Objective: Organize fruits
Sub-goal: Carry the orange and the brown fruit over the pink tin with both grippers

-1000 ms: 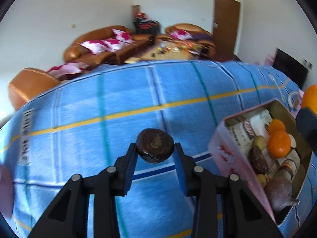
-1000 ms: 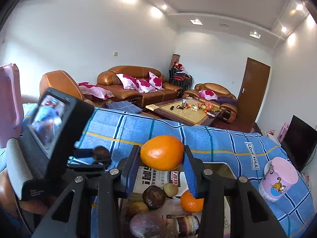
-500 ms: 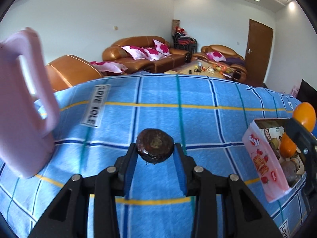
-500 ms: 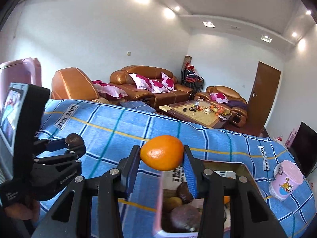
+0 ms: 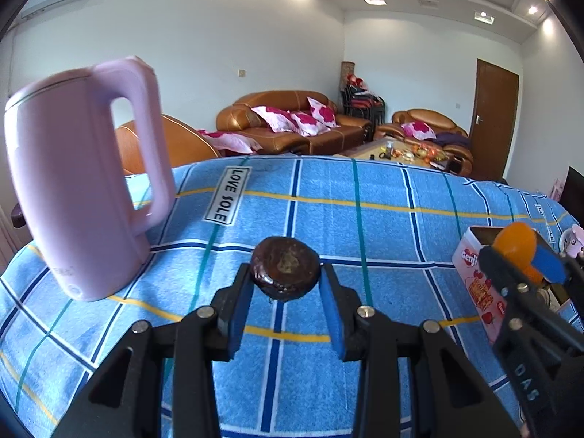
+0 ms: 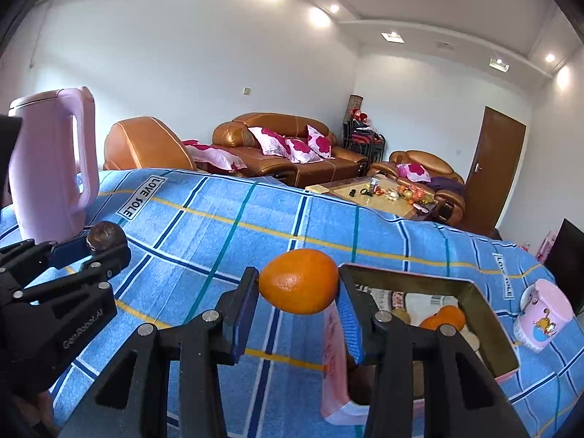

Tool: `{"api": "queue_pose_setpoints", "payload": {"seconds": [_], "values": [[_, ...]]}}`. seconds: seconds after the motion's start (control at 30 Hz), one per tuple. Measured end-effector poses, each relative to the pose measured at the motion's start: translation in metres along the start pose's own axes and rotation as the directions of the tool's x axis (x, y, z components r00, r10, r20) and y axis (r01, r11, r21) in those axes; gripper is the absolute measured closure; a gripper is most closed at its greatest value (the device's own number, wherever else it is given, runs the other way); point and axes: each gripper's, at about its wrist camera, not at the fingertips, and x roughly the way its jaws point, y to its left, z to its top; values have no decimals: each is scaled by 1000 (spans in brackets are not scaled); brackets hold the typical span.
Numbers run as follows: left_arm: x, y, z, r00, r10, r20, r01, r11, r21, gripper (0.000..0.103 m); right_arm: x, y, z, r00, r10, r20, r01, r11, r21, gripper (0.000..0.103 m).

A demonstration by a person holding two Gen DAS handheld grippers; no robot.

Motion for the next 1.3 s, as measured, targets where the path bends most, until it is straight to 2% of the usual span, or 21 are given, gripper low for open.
{"api": "queue_pose_setpoints", "payload": {"seconds": [0.23,0.6,1.0,1.3], "values": [[-14,1,-5,999,40,34,-39,999,-13,64,-2,1,-5,1000,26,11,-26,1000,17,59],[-26,-3,-12,998,54,44,-53,998,-21,64,-8,-4,-8,1000,27,13,-27,999,18,59],[-34,-25,-18,999,24,33,-24,1000,0,64,-18,-20,-17,999,37,3,-37,999,22,59],[-38,-43,-20,1000,-9,29,9,1000,1,64,-25,-41,-23,1000,14,7,-14,1000,19,59]]}}
